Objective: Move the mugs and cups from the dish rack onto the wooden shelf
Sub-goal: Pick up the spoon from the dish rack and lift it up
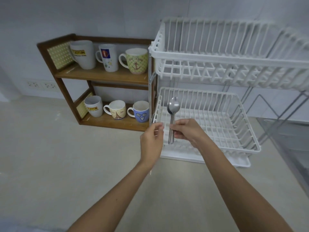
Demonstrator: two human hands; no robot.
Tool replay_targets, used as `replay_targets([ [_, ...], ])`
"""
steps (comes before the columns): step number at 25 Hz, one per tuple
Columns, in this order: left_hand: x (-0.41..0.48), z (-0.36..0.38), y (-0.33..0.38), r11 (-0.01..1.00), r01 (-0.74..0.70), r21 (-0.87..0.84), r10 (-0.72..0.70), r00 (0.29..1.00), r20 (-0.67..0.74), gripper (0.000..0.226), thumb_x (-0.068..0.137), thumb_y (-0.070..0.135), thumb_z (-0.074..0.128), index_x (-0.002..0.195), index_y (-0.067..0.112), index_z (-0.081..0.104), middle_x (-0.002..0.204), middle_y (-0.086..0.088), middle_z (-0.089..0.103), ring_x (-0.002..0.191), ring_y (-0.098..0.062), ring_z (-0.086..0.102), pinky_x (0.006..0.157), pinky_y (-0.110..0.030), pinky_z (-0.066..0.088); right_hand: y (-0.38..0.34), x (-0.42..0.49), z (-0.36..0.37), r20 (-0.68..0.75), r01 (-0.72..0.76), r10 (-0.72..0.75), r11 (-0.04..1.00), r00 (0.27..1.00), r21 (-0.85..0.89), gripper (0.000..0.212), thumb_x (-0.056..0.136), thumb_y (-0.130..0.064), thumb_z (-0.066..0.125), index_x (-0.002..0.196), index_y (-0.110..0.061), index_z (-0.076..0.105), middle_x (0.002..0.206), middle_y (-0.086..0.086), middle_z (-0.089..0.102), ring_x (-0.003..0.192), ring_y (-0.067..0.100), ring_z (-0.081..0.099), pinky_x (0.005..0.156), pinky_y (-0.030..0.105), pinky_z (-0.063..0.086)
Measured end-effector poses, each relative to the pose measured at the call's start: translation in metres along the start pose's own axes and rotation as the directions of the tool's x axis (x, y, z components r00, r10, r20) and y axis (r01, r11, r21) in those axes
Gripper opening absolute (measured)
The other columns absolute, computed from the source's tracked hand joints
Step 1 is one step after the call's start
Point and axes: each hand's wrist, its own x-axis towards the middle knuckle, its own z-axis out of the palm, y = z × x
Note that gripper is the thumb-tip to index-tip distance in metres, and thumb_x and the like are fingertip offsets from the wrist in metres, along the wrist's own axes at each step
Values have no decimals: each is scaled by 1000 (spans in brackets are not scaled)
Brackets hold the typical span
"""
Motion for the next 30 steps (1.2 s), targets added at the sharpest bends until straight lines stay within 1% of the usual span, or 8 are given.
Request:
replay_targets([
  [3, 19, 17, 28, 928, 309, -211, -268, 942, 202, 12, 88, 17, 65, 97, 11, 69, 90, -7, 71, 81, -16, 68, 73, -22, 57, 1, -34, -19, 65, 32, -28, 998, 997, -63, 12, 79, -9, 75, 85, 0, 72, 66, 3, 69, 59, 10, 66, 58, 22, 57],
  [5, 16, 21, 41, 902, 371, -220, -298, 904, 306, 21, 84, 13, 70, 103, 3, 68, 87, -9, 70, 74, -13, 66, 69, -19, 56, -3, -53, -26, 61, 60, -55, 994, 997, -89, 12, 80, -8, 74, 88, 1, 72, 68, 5, 68, 59, 11, 63, 60, 22, 57],
  [11, -16, -12, 104, 899, 240, -366, -130, 945, 301, 8, 81, 14, 73, 89, 13, 70, 75, 3, 73, 69, -5, 66, 62, -17, 54, -50, -124, -59, 61, 309, -303, 924, 951, -226, 10, 79, -9, 76, 80, -18, 77, 71, 7, 72, 63, 11, 68, 56, 16, 53],
  [15, -5, -39, 191, 898, -2, -440, 121, 962, 243, 5, 81, 19, 71, 83, 15, 72, 66, 4, 72, 61, -4, 67, 58, -13, 53, -116, -154, -88, -2, 479, -484, 868, 875, -134, 16, 75, -10, 79, 86, -20, 75, 70, 0, 73, 65, 9, 71, 54, 13, 51],
  [18, 37, -39, 254, 925, -129, -357, 212, 956, 202, 8, 85, 21, 68, 84, 13, 70, 66, 3, 71, 62, -5, 67, 61, -14, 55, -173, -144, -110, -72, 574, -590, 803, 804, -160, 18, 76, -8, 77, 90, -19, 71, 71, 3, 75, 64, 10, 71, 52, 16, 52],
  [22, 113, -9, 287, 972, 114, -207, -47, 952, 304, 13, 93, 8, 58, 82, 2, 61, 68, -6, 59, 49, -6, 58, 53, -14, 53, -229, -84, -119, -154, 454, -522, 827, 839, -330, 16, 77, -4, 77, 91, -4, 70, 71, 11, 71, 53, 12, 66, 49, 19, 55],
  [27, 158, 23, 258, 934, 299, 196, -351, 872, 342, 28, 96, 7, 52, 69, 2, 53, 36, -2, 55, 24, -2, 49, 36, -14, 47, -237, -17, -109, -107, 201, -318, 792, 942, -576, 17, 76, -4, 77, 85, 8, 70, 54, 11, 65, 49, 17, 60, 56, 26, 56],
  [30, 169, 31, 249, 891, 236, 387, -380, 854, 355, 23, 96, 12, 54, 75, 1, 57, 40, -4, 62, 39, -8, 59, 56, -18, 55, -235, 0, -103, -97, 122, -263, 706, 960, -697, 15, 75, -13, 80, 75, -3, 68, 35, -3, 57, 42, 9, 56, 41, 15, 44],
])
